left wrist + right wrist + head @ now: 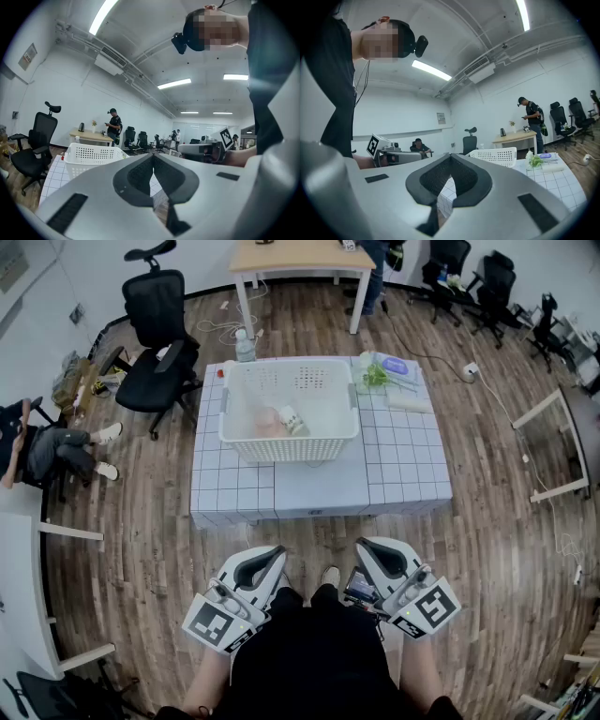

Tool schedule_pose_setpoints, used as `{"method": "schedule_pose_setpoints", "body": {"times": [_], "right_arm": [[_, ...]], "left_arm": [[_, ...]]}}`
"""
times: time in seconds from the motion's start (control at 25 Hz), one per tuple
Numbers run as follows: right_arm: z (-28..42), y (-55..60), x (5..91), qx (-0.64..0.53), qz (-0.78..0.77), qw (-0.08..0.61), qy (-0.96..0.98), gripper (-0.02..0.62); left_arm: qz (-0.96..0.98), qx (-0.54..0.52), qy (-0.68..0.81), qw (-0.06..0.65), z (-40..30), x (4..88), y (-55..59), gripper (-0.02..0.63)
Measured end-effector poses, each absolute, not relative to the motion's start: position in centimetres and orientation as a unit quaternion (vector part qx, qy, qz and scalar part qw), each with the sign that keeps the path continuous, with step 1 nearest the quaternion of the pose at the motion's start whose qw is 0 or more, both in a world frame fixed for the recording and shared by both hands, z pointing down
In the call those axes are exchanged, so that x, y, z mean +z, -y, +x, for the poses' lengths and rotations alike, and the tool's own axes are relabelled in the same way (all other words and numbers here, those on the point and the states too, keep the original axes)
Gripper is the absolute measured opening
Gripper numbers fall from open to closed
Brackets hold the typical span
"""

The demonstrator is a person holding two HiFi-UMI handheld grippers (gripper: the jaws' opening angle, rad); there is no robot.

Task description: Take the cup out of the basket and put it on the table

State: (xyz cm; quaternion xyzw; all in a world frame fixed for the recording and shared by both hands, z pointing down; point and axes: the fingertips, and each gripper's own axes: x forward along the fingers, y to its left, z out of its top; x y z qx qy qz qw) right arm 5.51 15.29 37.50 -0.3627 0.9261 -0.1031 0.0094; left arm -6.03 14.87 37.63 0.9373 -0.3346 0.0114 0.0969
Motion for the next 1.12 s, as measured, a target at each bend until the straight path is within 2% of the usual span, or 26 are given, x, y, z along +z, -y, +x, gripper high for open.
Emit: {"method": "schedule_pose_setpoints", "body": {"times": [0.28, 1.12], "right_arm": [[5.3, -15.4, 36.9, -0.115, -0.354, 0.038, -0.928, 0.025], [6.9, -14.3, 37.7, -0.102, -0.319, 0.009, -0.942, 0.025]], "left_arm": [[0.936, 0.007, 0.339, 0.096, -6.1, 37.4, -14.9, 0.009], [0.92, -0.003, 0.375, 0.113, -1.6, 37.5, -13.3, 0.009]]}}
